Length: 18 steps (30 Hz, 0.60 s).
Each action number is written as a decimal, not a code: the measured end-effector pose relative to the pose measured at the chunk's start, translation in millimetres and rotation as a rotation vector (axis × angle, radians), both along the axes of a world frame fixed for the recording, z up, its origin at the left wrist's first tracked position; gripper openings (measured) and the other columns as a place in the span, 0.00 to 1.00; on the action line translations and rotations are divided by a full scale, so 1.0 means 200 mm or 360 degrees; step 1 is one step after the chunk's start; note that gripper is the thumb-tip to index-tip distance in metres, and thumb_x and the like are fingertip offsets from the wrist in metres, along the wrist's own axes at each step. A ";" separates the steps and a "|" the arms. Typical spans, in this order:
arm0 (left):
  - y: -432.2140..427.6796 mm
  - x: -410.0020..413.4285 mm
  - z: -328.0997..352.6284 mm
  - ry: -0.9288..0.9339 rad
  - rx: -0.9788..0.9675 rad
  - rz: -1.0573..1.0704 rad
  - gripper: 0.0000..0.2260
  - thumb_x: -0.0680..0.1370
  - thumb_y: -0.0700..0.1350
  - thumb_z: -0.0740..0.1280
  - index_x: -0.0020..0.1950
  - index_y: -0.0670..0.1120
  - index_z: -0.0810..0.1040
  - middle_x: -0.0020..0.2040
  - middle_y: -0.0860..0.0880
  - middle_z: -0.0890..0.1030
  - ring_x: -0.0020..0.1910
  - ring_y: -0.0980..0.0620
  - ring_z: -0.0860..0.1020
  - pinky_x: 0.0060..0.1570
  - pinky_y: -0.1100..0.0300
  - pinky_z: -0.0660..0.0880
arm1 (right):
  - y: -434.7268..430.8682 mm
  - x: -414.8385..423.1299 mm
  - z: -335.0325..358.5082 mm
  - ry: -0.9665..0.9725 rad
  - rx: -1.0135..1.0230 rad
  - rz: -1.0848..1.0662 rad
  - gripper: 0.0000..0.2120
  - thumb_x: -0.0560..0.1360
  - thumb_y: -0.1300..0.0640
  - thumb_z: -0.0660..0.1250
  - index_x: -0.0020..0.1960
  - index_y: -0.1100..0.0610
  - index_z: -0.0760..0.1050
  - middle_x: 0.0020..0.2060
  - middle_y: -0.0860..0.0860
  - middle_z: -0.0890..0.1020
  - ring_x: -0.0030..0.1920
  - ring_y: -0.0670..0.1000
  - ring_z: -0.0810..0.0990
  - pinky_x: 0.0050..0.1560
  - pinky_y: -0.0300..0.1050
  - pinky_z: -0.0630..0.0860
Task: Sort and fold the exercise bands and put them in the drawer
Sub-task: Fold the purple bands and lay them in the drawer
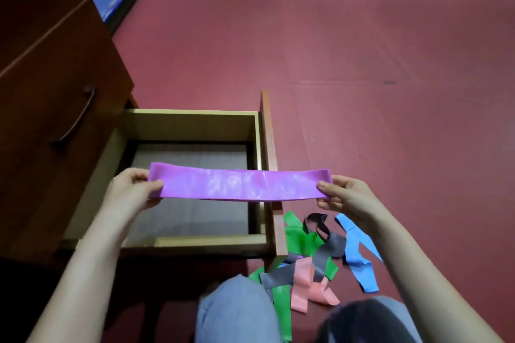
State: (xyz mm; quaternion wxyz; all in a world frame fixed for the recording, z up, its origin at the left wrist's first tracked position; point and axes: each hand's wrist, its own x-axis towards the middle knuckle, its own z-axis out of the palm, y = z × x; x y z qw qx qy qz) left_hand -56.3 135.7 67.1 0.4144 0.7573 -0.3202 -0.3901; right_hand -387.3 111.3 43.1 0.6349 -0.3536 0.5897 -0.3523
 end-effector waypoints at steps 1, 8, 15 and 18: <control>-0.01 0.06 -0.02 -0.0257 0.0068 -0.0036 0.07 0.72 0.32 0.64 0.38 0.43 0.71 0.41 0.42 0.75 0.39 0.45 0.75 0.35 0.57 0.76 | -0.01 0.06 0.00 0.0005 0.0012 0.0037 0.08 0.73 0.66 0.64 0.52 0.65 0.74 0.36 0.55 0.78 0.24 0.45 0.79 0.32 0.32 0.79; -0.06 0.26 -0.07 -0.1307 0.0624 -0.0377 0.14 0.75 0.35 0.58 0.59 0.35 0.65 0.60 0.34 0.72 0.58 0.33 0.72 0.49 0.48 0.68 | -0.07 0.50 -0.02 0.0227 -0.0084 0.0151 0.08 0.73 0.68 0.65 0.53 0.66 0.73 0.38 0.56 0.78 0.25 0.44 0.79 0.28 0.31 0.78; -0.10 0.35 -0.24 -0.1530 0.0890 -0.0644 0.14 0.76 0.36 0.59 0.61 0.37 0.63 0.59 0.36 0.73 0.58 0.37 0.74 0.50 0.49 0.71 | -0.11 0.78 -0.14 0.0620 -0.0103 0.0304 0.03 0.74 0.68 0.61 0.47 0.62 0.71 0.45 0.59 0.76 0.33 0.51 0.78 0.27 0.34 0.78; -0.11 0.37 -0.34 -0.1511 0.0950 -0.0714 0.12 0.78 0.36 0.55 0.61 0.37 0.61 0.59 0.36 0.74 0.58 0.37 0.74 0.48 0.50 0.70 | -0.13 0.85 -0.23 0.0634 0.0096 0.0315 0.06 0.76 0.67 0.60 0.53 0.63 0.70 0.50 0.60 0.75 0.38 0.52 0.79 0.31 0.36 0.78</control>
